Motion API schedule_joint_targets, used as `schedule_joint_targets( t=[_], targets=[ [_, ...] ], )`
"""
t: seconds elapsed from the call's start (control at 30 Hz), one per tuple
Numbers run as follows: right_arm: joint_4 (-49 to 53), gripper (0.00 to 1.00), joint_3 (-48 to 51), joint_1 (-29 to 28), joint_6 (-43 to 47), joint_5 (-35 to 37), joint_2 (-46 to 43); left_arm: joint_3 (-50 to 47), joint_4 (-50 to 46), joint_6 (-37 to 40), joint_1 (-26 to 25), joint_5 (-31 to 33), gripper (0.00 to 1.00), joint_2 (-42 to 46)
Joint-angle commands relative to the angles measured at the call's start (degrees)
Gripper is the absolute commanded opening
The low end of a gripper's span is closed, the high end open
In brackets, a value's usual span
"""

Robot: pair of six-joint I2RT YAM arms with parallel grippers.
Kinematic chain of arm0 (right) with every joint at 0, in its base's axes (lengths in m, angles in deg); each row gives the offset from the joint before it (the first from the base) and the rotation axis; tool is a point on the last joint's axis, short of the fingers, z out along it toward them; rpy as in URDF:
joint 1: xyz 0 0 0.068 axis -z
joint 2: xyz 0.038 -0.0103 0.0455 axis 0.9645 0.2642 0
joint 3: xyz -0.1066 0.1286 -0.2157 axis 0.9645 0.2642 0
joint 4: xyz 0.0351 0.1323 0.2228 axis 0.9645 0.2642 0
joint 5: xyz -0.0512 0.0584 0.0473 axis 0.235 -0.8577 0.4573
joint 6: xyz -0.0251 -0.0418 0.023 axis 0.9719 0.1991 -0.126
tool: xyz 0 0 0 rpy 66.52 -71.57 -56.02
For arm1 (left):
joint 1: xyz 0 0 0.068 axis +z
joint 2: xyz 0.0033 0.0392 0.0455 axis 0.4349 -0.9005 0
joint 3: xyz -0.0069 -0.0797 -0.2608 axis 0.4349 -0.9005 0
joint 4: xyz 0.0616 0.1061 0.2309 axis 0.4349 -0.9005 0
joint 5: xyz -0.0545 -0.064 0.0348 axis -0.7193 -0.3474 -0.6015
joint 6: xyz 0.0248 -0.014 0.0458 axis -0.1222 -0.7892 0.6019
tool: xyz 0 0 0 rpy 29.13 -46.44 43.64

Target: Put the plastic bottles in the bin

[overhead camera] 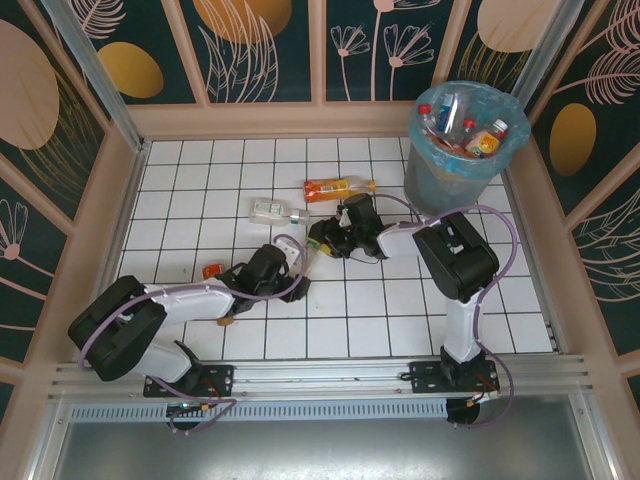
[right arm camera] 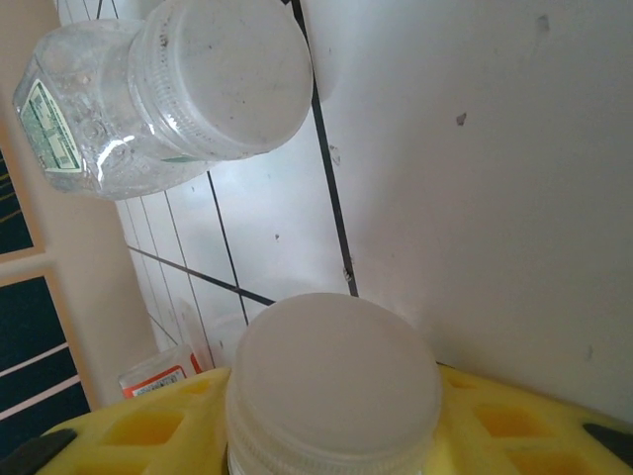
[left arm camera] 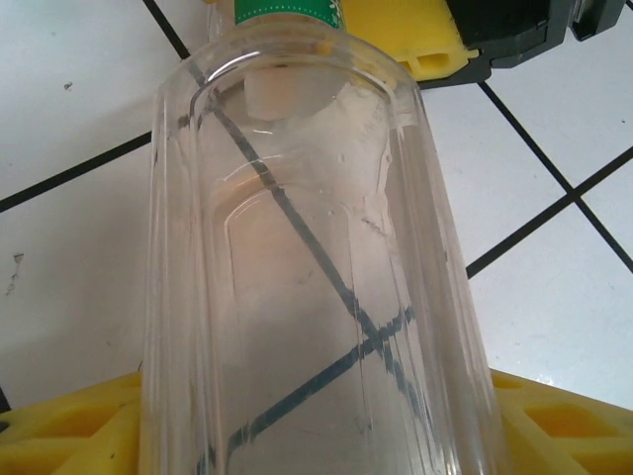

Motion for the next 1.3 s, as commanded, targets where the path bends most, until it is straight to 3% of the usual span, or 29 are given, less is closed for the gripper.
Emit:
schedule_joint_targets(
  t=[0.0,0.17,0.3,0.47,0.63,0.77,0.87,1.03,1.27],
  targets=[
    [0.0,0.42,-0.2,0.2,1.6,-0.6,0.0,-1.3,5.4,2.4,-0.3,-1.5,0.66,2.7],
    [-0.2,0.35,1.6,0.3,2.6,-0.2,-3.2,-1.8,5.4,2.2,-0.2,-1.7,0.68,4.3],
    [1.0,0.33,3.5,0.5,4.5,2.9,-8.3,-0.9,3.3,1.6,-0.3,0.3,0.83,6.1],
    [5.4,0.28,4.5,0.6,8.5,10.7,-18.0,1.2,0.6,0.0,-0.2,4.4,0.93,11.9],
    [18.3,0.26,-3.5,0.7,18.3,24.4,-27.7,3.8,-0.2,1.5,-0.3,2.2,0.98,20.4],
    [28.5,0.23,-16.8,0.9,28.4,40.5,-32.4,8.0,-1.6,4.1,-0.2,2.7,0.98,24.3],
    [29.6,0.22,-24.3,0.9,38.0,54.7,-34.5,12.9,-4.7,5.8,-0.2,3.8,0.98,23.4],
    [17.5,0.18,-29.2,2.1,59.8,79.7,-35.7,14.8,-5.7,6.3,-0.3,4.2,0.98,21.3],
    [1.5,0.16,-27.2,10.8,72.8,83.5,-34.4,13.0,-4.1,5.7,-0.3,4.2,0.98,20.5]
  ],
)
